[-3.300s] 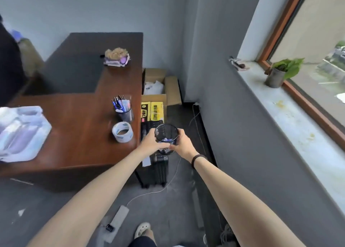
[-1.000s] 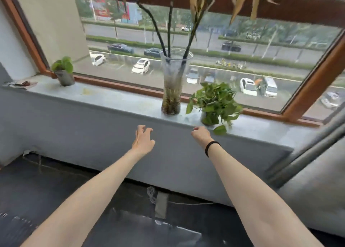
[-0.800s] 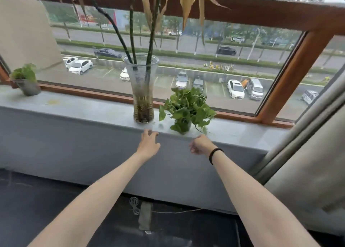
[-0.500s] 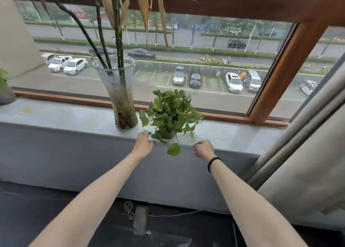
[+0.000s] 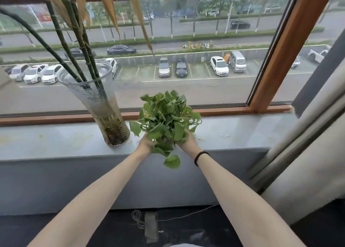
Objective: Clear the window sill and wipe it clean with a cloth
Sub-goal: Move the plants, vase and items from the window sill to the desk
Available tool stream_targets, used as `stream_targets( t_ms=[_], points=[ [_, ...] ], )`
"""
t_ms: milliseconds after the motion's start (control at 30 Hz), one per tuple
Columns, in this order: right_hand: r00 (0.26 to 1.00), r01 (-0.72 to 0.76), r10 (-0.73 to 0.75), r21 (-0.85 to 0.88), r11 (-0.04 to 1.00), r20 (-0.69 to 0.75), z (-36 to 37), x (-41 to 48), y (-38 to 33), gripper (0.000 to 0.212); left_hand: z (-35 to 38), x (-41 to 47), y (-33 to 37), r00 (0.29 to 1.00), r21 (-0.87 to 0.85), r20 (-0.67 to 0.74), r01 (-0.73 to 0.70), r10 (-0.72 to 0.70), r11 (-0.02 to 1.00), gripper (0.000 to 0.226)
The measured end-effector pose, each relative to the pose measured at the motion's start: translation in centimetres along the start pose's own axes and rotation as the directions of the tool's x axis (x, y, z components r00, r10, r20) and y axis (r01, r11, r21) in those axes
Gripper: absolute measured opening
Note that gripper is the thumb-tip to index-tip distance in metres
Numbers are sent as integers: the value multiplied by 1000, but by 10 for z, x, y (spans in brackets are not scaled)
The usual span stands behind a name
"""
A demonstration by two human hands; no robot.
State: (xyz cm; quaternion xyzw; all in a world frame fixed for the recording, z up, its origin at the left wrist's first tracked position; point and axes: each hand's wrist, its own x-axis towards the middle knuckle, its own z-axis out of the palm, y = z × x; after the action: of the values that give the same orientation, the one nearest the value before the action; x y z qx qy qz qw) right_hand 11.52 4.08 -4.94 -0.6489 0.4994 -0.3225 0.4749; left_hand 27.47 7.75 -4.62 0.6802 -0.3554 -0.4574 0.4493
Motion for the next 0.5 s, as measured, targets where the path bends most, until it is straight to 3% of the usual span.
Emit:
stream_targets(
  t_ms=[100, 200, 267, 367, 500],
  points=[
    [999, -39, 38, 29, 999, 24, 7, 5, 6, 25, -2, 1, 5, 997, -75, 70, -4, 9, 997, 22],
    [996, -77, 76, 18, 997, 41, 14, 9, 11, 20, -4, 3, 4, 992, -32, 107, -60, 63, 998, 7],
    [995, -94, 94, -3, 996, 38, 15, 11, 8, 21, -5, 3, 6, 984, -4, 138, -111, 111, 994, 9],
    [998, -55, 55, -43, 998, -18, 15, 13, 2, 25, -4, 1, 17, 990, -110, 96, -91, 101, 990, 20],
    [998, -20, 23, 48, 999, -50, 13, 21, -19, 36, -5, 8, 34, 991, -192, 62, -106, 120, 976, 22]
  ],
)
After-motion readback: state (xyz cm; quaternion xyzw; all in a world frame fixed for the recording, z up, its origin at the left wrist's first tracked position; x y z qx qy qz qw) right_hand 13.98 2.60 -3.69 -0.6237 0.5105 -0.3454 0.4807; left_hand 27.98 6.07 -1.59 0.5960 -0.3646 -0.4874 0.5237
